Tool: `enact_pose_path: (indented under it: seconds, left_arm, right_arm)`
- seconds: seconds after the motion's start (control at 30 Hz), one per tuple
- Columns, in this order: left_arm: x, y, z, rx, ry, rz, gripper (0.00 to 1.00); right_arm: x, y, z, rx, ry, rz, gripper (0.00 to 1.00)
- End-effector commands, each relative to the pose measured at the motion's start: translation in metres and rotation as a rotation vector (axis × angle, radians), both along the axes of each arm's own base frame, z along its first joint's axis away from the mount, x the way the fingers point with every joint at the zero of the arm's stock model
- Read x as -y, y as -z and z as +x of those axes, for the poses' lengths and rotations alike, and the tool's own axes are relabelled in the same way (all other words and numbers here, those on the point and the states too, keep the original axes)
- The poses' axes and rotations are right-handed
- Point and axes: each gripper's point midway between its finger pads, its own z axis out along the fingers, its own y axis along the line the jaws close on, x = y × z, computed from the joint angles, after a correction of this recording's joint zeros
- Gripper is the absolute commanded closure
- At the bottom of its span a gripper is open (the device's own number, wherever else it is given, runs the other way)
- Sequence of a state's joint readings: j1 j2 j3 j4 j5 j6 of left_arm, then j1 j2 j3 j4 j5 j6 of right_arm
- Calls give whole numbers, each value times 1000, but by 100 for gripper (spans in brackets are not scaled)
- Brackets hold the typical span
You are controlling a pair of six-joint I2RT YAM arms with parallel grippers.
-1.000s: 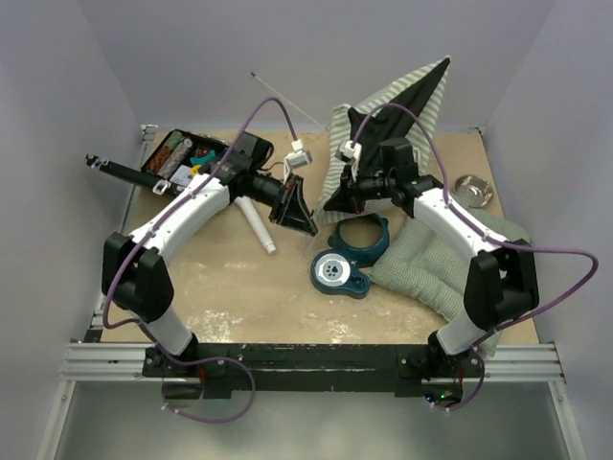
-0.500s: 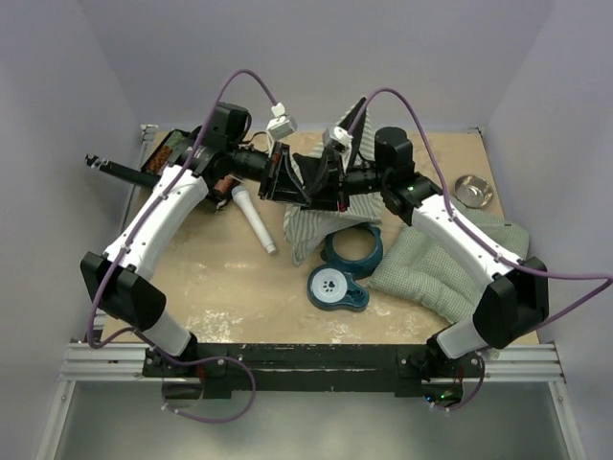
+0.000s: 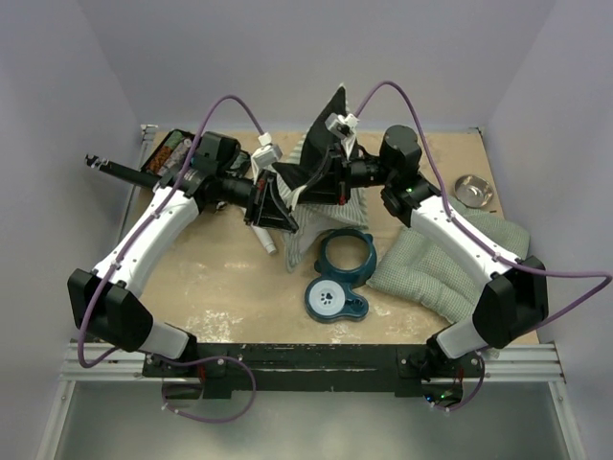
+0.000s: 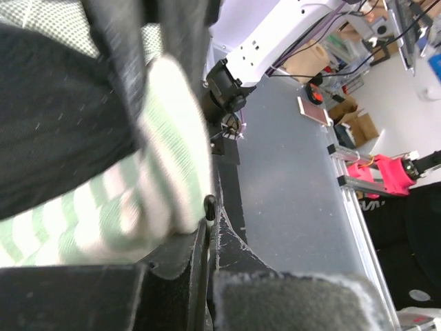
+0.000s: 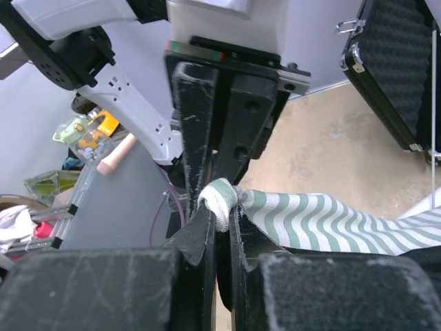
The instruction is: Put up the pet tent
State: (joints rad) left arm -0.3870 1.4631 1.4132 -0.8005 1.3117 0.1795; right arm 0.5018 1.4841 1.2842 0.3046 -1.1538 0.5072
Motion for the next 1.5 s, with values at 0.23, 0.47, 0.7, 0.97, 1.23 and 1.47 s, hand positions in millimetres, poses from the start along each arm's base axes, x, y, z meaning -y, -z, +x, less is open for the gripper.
enact_pose_path:
  seconds: [0.23,0.47,0.7,0.97,1.23,1.47]
  left_arm:
    - [-25,82,-5,-261,-112,244,100]
    - [-16,70,-5,-206,-88,228,100]
    - [-9,72,-5,-206,-81,235,100]
    - [-6,65,3,-192,-88,226,100]
    - [-4,55,8,-177,-93,216,100]
    - [-1,41,13,-134,-103,191,100]
  right_arm:
    - [23,-105,-25,314,15,232,100]
    - [20,-99,-16,285,37,230,100]
    - [19,-96,-14,267,42,230,100]
    - [19,-90,-22,282,28,223,100]
    - [17,-59,-28,299,1,134,100]
    - [15,-33,-21,327,-7,49,100]
